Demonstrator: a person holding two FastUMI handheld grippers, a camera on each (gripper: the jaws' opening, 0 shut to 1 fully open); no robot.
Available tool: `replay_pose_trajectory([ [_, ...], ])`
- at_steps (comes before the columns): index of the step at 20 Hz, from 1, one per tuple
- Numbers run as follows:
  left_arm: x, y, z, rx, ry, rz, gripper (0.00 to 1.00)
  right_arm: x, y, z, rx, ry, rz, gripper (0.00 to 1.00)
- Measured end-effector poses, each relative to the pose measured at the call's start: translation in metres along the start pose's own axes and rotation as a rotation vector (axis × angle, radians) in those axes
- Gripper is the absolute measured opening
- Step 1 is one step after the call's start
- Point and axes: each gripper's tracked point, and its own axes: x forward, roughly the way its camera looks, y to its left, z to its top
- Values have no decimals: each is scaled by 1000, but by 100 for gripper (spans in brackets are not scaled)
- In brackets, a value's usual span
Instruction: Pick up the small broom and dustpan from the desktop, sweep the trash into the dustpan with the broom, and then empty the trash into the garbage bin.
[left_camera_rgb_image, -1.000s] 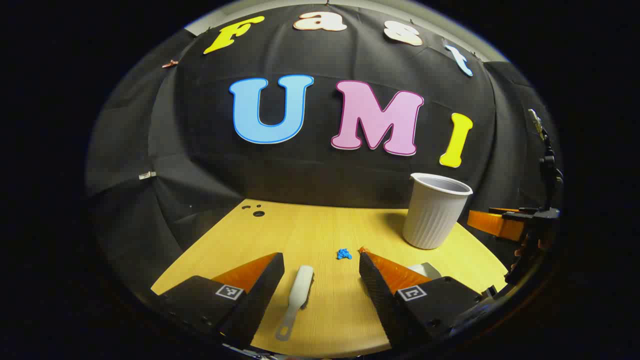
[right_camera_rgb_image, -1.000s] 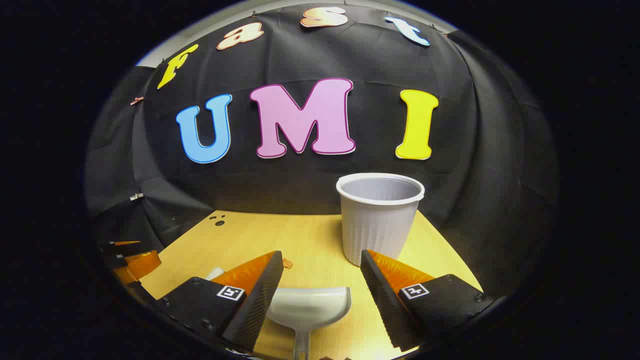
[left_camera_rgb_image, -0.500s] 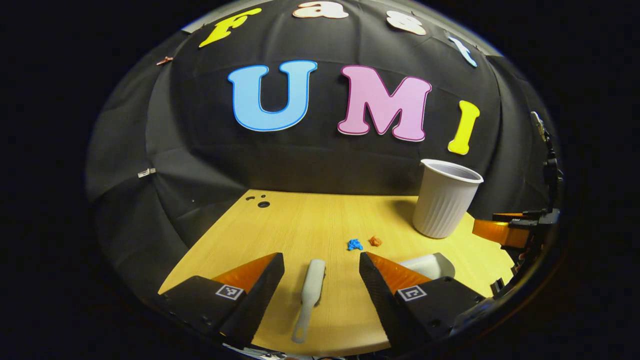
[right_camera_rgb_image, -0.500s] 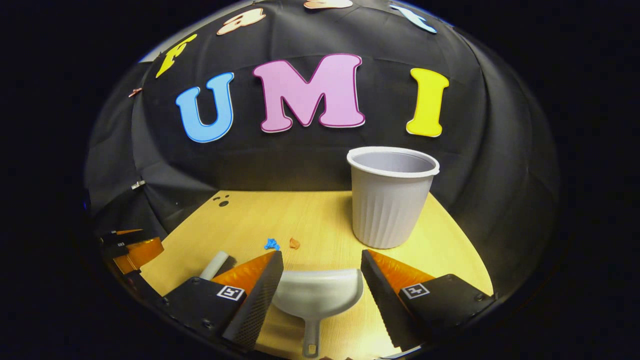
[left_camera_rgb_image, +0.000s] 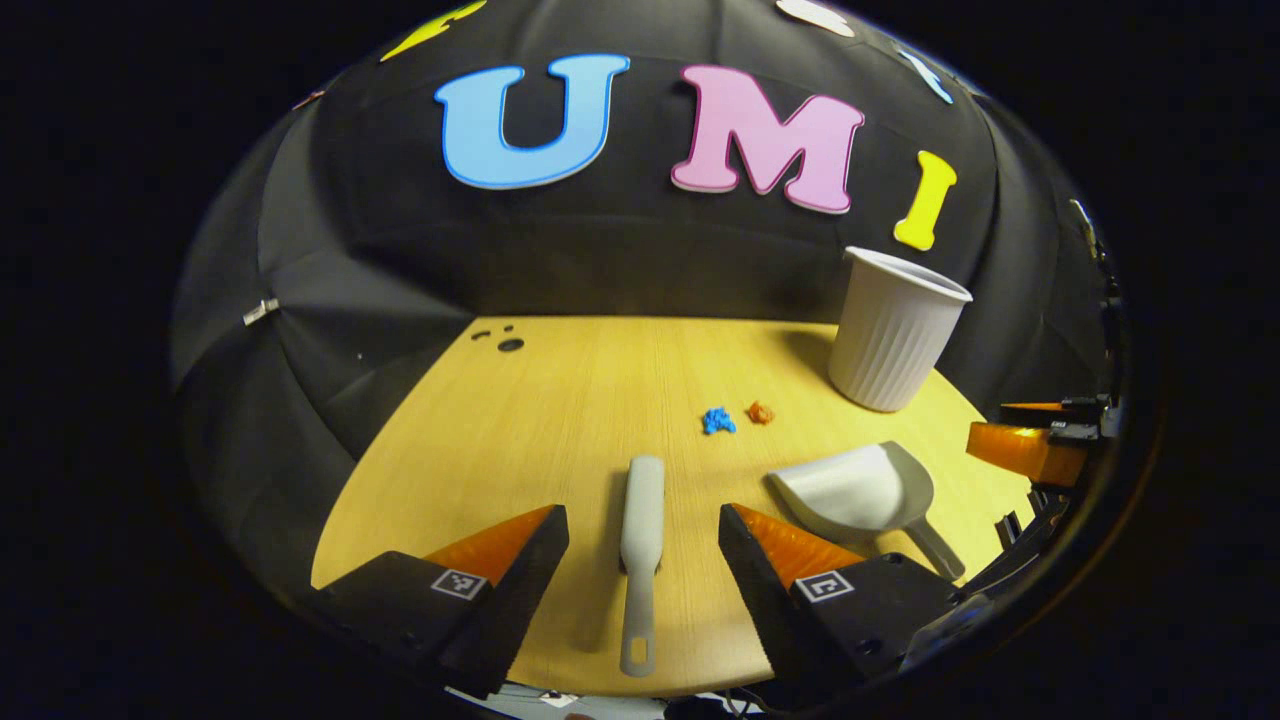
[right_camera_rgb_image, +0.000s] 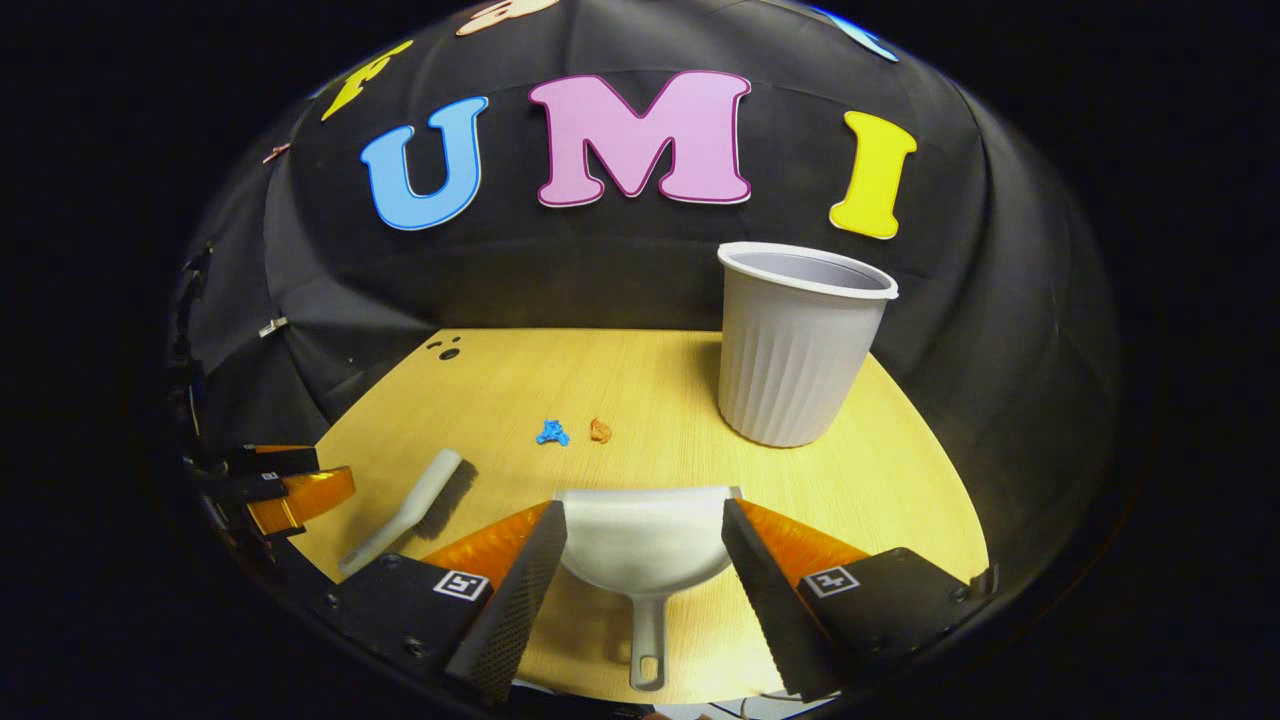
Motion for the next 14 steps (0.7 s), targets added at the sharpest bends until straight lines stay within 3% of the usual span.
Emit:
replay_pose_trajectory([
  [5, 27, 4, -42, -43, 196, -9, 96, -2, -1, -16, 19, 38, -10, 97],
  [9, 54, 18, -67, 22, 309, 43, 96, -5, 0, -31, 39, 65, -17, 98],
  [14, 79, 14, -84, 53, 430, 29, 96, -10, -7, -41, 75, 81, -38, 98],
])
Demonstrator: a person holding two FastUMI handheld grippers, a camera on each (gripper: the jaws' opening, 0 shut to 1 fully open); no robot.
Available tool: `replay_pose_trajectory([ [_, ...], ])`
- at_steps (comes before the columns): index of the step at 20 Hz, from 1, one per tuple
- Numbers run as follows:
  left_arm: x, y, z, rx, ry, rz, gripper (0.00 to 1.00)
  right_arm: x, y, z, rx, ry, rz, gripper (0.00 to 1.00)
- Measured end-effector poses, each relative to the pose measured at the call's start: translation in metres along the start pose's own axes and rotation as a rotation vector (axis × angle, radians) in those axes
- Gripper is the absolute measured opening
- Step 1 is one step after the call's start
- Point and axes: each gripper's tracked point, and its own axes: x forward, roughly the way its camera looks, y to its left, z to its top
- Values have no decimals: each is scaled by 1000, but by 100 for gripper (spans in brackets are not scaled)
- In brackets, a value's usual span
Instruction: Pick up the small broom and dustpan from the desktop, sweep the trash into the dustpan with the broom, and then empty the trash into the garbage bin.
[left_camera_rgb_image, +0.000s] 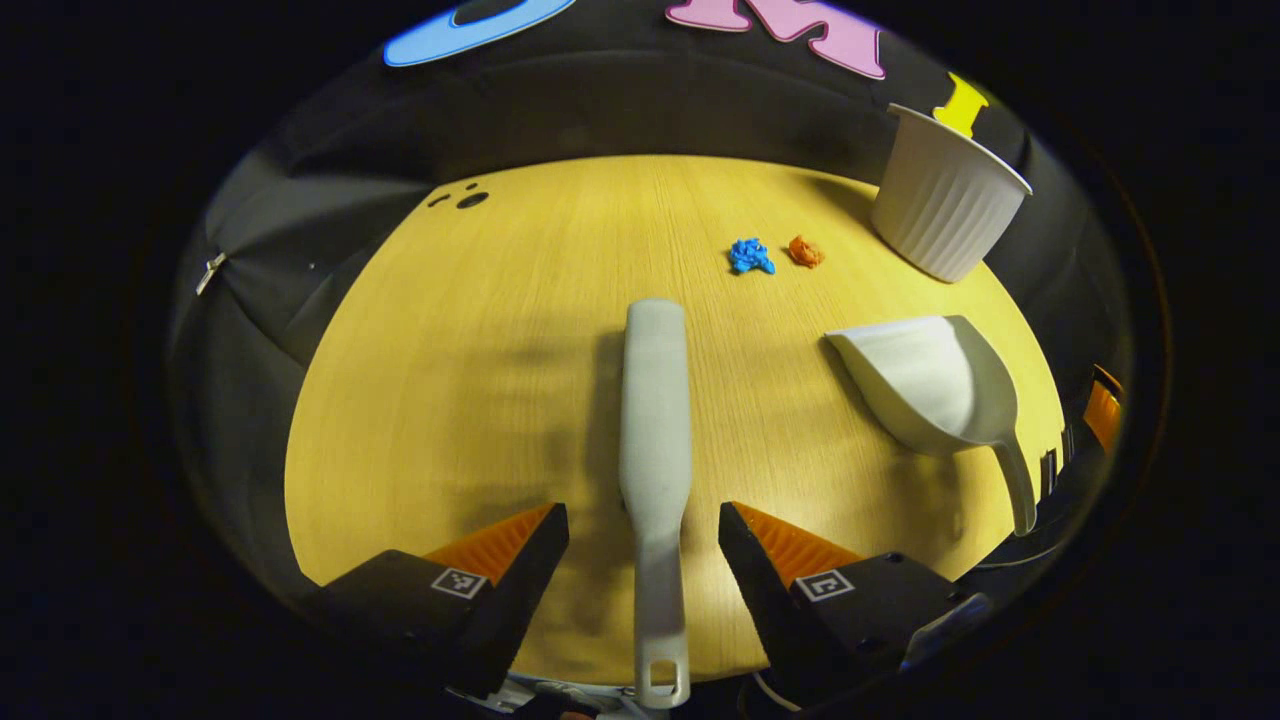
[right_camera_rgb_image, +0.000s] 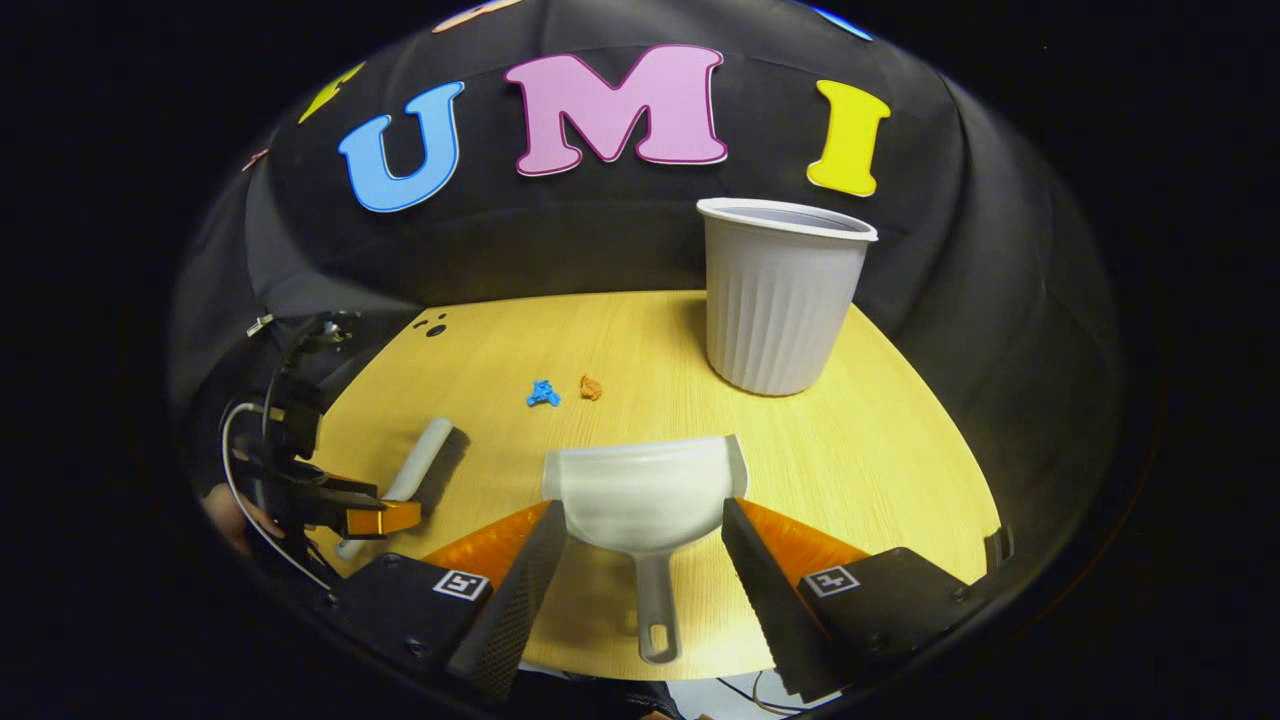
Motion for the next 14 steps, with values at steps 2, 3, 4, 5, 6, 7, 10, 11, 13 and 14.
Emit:
replay_pose_trajectory([
  [2, 8, -1, -2, 7, 35, 3, 94, -1, -4, -5, 20, 6, -14, 98],
  [3, 11, 1, -2, 10, 47, 9, 93, -2, -7, -8, 31, 13, -19, 98],
  [4, 15, 1, -2, 14, 53, 12, 92, -3, -9, -10, 43, 18, -25, 98],
  [5, 18, -1, -3, 13, 62, 10, 89, -2, -10, -14, 54, 25, -32, 98],
  [6, 21, -2, -4, 10, 72, 5, 87, -3, -13, -16, 64, 31, -38, 98],
  [7, 24, -4, -6, 7, 80, -1, 83, -3, -14, -18, 73, 36, -43, 98],
  [10, 28, -3, -12, 5, 83, 10, 74, -4, -15, -23, 78, 48, -55, 98],
  [11, 29, -4, -12, 11, 78, 7, 69, -4, -16, -26, 76, 55, -57, 98],
  [13, 30, -6, -10, 26, 70, 1, 67, -4, -14, -34, 78, 82, -51, 98],
  [14, 30, -7, -7, 35, 64, -9, 65, -3, -13, -38, 73, 99, -52, 98],
])
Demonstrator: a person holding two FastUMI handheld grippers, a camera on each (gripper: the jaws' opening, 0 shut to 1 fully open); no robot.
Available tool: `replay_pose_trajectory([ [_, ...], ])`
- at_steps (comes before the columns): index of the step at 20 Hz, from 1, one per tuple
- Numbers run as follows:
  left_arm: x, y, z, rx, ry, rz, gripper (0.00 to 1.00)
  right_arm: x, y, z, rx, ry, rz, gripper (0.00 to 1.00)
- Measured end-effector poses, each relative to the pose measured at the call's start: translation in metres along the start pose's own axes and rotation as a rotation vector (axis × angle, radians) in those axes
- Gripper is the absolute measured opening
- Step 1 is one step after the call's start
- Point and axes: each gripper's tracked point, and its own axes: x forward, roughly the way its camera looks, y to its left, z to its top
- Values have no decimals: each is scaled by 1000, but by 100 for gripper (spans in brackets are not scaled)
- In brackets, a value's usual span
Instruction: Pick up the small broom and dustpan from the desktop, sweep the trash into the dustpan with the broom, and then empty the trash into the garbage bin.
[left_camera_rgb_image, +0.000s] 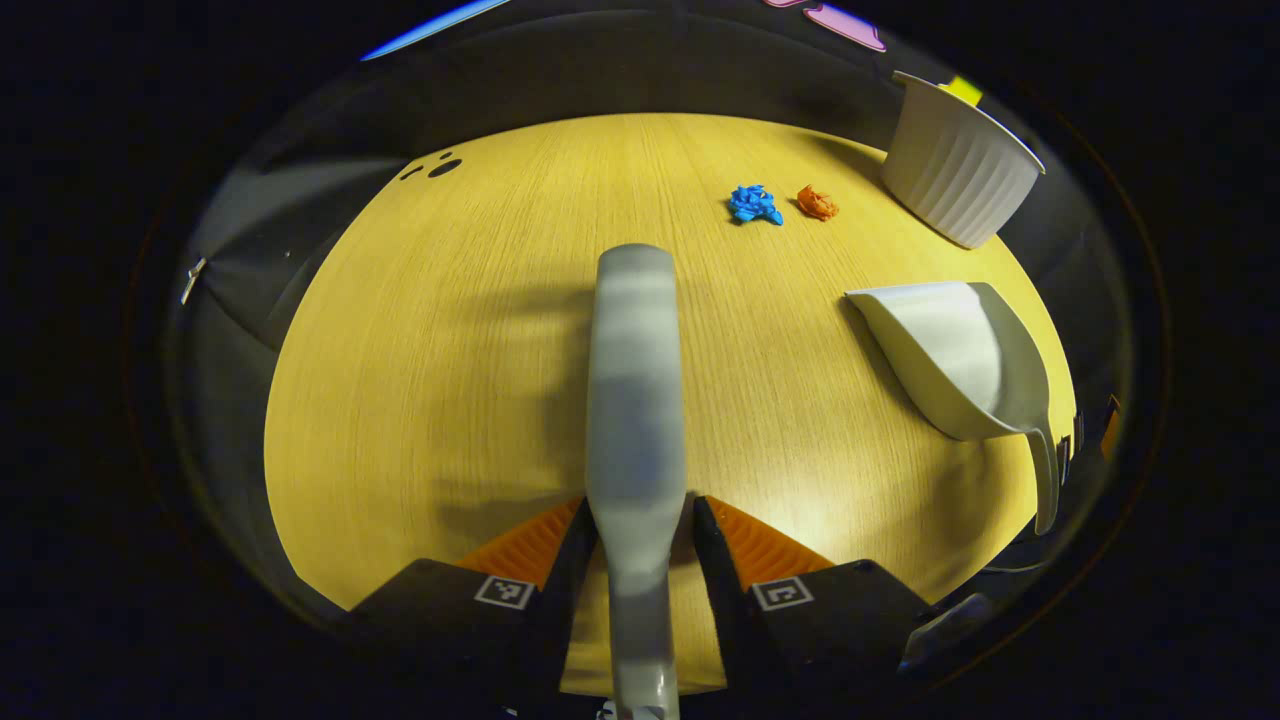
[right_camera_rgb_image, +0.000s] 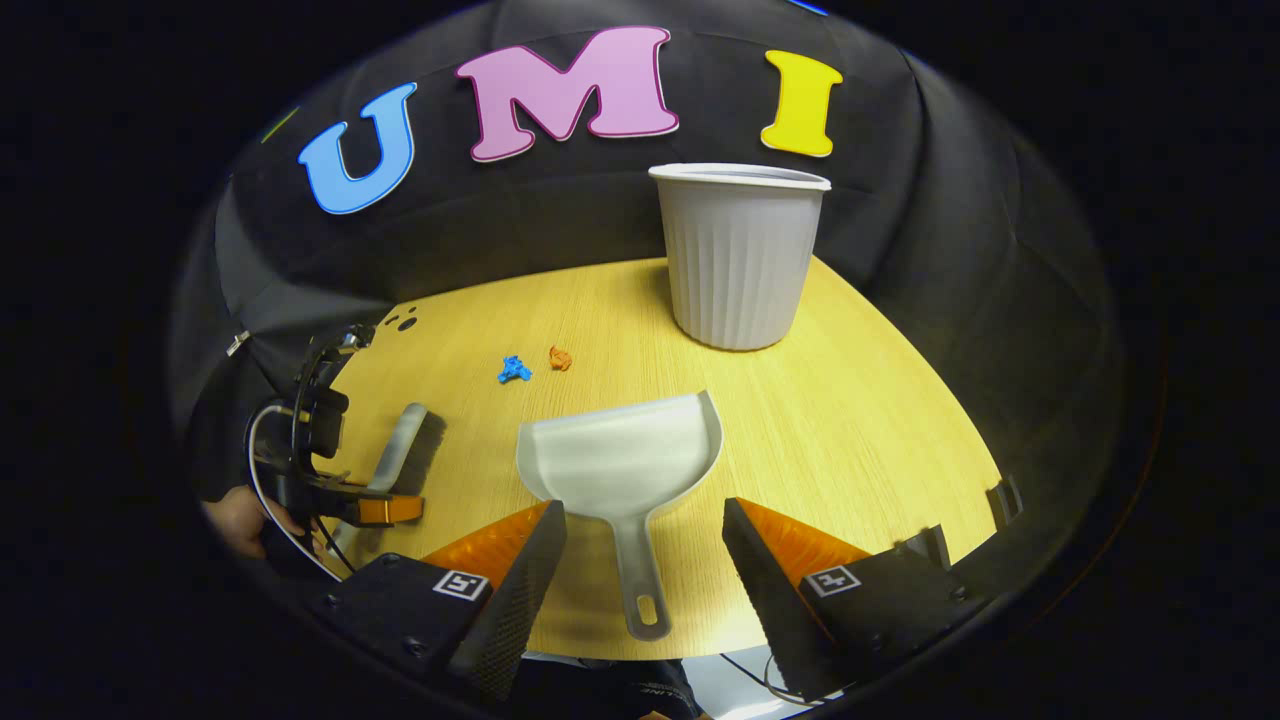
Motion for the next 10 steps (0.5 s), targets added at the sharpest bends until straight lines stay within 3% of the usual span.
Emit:
replay_pose_trajectory([
  [5, 3, 0, 4, 15, -30, -3, 30, 4, 5, -12, -11, 59, 6, 98],
  [10, -1, 2, 2, 62, -101, -18, 26, 9, 6, -13, -9, 100, -2, 98],
])
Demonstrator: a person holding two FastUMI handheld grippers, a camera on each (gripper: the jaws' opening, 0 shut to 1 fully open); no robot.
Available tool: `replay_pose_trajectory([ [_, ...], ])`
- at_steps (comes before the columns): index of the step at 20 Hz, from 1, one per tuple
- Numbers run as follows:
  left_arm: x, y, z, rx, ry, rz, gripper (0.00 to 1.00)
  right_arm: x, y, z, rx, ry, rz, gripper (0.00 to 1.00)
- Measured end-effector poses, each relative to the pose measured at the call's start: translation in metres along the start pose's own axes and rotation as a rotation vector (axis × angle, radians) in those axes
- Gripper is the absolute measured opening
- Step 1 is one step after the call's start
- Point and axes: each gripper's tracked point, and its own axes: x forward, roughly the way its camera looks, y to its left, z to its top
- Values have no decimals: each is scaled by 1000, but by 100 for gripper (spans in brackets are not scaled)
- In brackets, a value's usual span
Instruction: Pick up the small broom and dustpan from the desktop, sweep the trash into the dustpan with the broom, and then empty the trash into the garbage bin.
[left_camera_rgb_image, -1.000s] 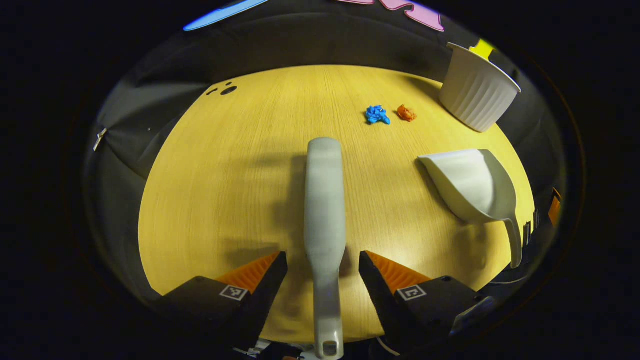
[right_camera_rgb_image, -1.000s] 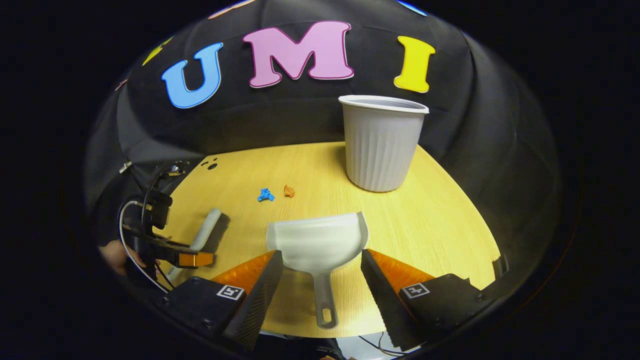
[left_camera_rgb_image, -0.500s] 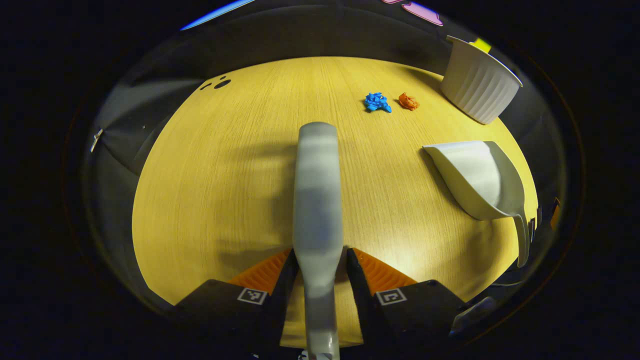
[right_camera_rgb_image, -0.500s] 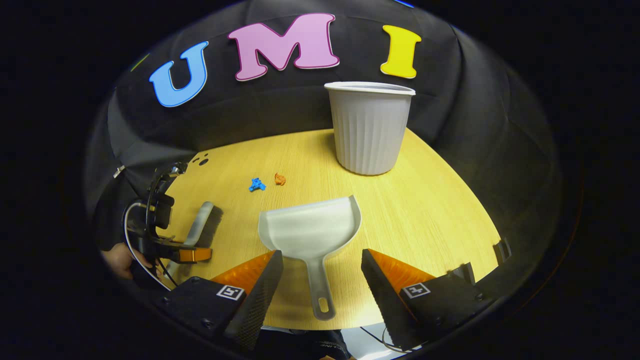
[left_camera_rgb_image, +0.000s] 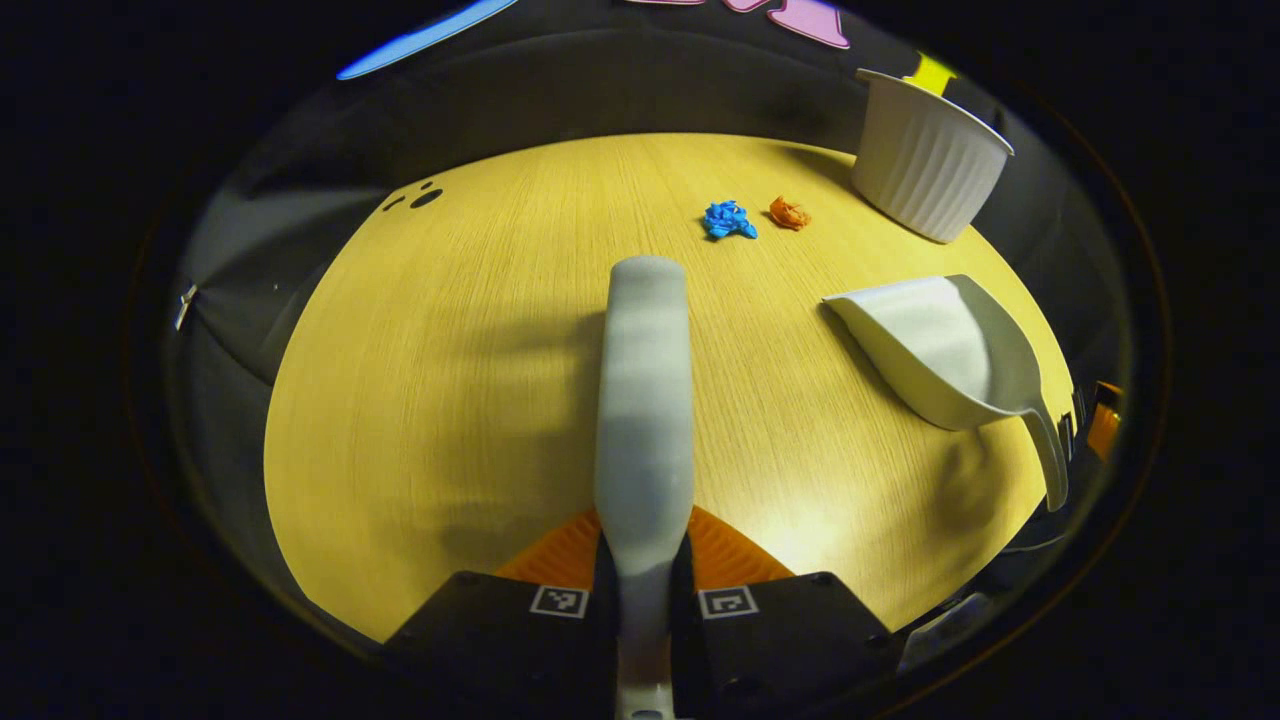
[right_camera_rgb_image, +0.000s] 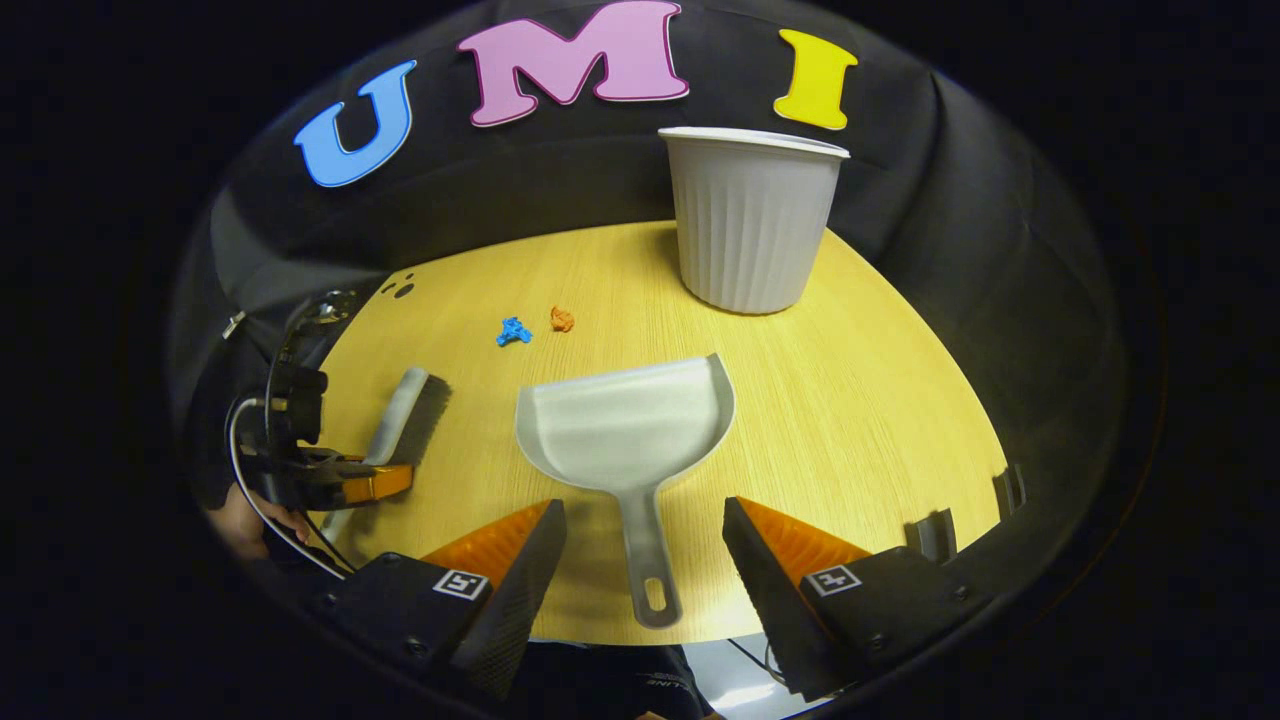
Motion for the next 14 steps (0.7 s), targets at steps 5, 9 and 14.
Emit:
replay_pose_trajectory([
  [5, -25, 9, -9, -97, -74, -16, 25, 12, -7, -10, 9, 83, -40, 98],
  [9, -48, 22, -24, -118, -88, 4, 25, 33, -4, -28, 54, 195, -29, 98],
  [14, -64, 36, -45, -188, -83, 38, 25, 68, -13, -47, 24, 290, -67, 99],
])
